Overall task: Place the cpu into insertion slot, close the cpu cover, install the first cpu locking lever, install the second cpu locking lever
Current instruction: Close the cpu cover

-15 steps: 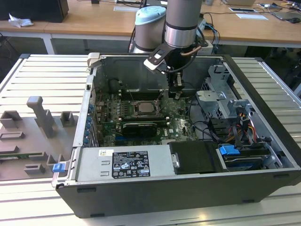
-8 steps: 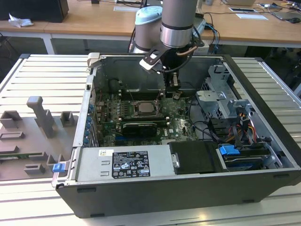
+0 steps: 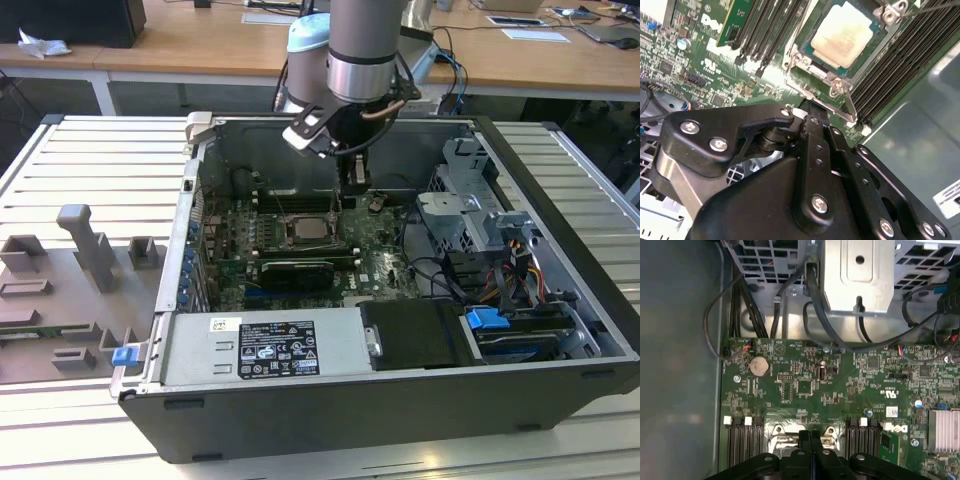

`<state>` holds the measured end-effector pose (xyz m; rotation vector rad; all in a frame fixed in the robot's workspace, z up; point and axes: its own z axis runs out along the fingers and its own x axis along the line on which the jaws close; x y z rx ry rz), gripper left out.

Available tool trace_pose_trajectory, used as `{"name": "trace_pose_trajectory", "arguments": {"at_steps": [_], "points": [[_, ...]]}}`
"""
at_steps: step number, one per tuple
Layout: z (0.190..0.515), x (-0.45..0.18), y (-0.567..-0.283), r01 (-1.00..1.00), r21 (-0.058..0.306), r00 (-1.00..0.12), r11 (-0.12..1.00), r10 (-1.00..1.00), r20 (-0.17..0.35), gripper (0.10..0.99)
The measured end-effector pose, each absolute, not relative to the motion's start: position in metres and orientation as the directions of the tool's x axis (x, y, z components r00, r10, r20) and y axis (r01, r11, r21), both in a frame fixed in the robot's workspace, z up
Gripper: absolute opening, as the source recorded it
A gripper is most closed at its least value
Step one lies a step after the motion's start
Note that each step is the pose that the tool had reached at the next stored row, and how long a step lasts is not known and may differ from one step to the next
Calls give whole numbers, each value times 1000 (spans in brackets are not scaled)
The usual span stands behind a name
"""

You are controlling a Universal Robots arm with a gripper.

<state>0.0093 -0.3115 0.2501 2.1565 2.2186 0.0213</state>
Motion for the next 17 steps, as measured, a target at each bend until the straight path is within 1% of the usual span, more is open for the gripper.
{"name": "trace_pose_trajectory", "arguments": {"at_steps": [6, 10, 17], "points": [[246, -8, -311, 999, 43, -28, 29, 999, -27, 106], [239, -11, -311, 999, 43, -28, 29, 999, -28, 106], [237, -14, -311, 999, 39, -28, 29, 999, -28, 106]]}}
